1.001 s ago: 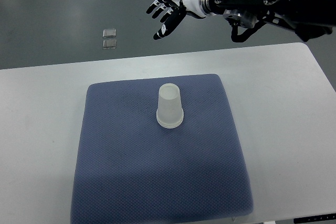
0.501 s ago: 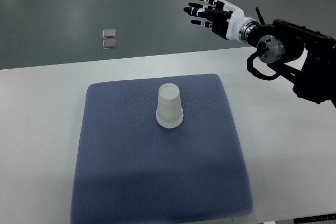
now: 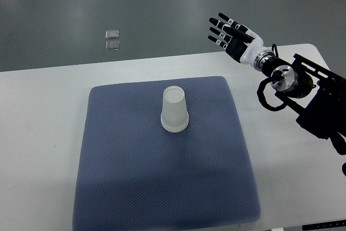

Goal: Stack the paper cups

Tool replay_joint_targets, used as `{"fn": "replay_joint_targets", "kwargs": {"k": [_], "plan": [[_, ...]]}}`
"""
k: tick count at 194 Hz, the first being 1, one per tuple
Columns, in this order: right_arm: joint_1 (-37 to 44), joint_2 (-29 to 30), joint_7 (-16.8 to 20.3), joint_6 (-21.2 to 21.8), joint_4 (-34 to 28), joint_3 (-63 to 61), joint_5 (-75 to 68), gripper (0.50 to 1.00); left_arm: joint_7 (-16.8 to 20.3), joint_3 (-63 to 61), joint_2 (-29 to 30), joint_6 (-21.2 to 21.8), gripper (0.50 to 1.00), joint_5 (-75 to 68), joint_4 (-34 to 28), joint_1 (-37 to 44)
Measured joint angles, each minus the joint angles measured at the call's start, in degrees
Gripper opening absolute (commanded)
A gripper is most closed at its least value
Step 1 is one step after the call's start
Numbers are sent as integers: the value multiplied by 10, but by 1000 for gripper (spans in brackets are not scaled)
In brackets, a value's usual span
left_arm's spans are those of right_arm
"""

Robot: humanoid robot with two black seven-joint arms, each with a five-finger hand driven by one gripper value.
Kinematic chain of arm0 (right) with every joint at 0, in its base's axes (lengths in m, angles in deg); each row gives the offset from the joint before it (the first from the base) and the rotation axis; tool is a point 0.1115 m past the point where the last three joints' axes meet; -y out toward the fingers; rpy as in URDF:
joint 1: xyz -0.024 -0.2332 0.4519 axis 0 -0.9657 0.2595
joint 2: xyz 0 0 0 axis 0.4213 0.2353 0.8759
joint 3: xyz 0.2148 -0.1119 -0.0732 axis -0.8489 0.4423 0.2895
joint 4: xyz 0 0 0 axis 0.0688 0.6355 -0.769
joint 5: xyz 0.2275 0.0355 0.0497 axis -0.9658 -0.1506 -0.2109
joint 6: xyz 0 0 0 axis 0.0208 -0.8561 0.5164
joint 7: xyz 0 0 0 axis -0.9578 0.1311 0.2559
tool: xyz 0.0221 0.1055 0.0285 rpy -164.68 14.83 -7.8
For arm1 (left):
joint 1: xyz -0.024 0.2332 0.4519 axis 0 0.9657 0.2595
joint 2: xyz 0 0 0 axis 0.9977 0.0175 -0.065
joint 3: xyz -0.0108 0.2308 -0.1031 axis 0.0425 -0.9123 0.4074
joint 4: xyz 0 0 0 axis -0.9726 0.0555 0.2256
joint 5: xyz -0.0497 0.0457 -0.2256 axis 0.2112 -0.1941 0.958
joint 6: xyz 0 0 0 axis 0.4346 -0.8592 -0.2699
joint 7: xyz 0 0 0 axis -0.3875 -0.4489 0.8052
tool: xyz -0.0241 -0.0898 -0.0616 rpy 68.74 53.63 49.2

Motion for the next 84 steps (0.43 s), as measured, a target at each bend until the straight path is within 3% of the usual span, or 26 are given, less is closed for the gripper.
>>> {"fn": "replay_joint_targets", "kwargs": {"k": [47,84], "plan": [[-14,9,-42,7,0,-2,1,926,0,0,0,0,1000,0,-2,0],[-21,11,-50,29,0,-2,2,926,0,0,0,0,1000,0,-3,0]]}}
